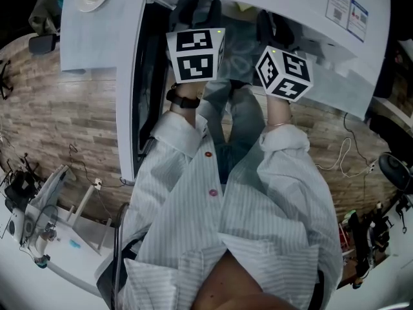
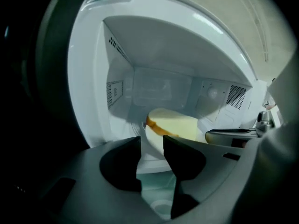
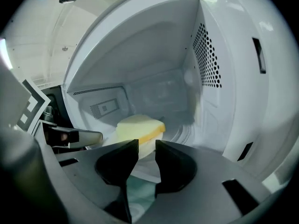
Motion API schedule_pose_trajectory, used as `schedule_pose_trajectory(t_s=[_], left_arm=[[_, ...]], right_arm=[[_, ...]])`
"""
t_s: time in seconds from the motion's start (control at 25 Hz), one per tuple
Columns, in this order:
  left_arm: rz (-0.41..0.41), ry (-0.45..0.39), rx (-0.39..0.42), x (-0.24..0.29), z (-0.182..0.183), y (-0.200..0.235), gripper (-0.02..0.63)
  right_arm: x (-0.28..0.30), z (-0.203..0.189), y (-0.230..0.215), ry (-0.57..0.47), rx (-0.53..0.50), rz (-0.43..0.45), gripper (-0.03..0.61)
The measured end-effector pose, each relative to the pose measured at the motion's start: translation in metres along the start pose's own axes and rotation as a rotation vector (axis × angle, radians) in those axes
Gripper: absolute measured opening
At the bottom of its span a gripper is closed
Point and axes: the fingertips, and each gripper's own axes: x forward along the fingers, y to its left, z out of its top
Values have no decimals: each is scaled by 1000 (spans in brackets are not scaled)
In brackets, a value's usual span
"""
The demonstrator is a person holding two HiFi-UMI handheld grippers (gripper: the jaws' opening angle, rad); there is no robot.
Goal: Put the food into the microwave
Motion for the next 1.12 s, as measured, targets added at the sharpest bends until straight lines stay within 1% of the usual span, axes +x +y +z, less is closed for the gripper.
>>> schedule_pose_trajectory(t_s=[0.12, 0.28, 0.6, 0.68, 0.92, 1.12], left_arm=[[-41, -12, -33, -8, -1, -7, 156], [-122, -25, -114, -23, 3, -22, 156], [-200, -80, -151, -56, 28, -39, 155], [-212, -93, -144, -66, 34, -41, 150], [-242, -116, -76, -89, 52, -48, 116], [-268, -142, -73, -110, 62, -56, 89]], right_arm=[[-7, 1, 8, -2, 13, 36, 126], [-19, 7, 18, -7, 17, 76, 122], [-43, 34, 37, -47, -3, 140, 90], [-50, 40, 44, -55, -9, 158, 84], [-67, 60, 63, -81, -15, 201, 71], [-84, 73, 77, -95, -37, 236, 64]])
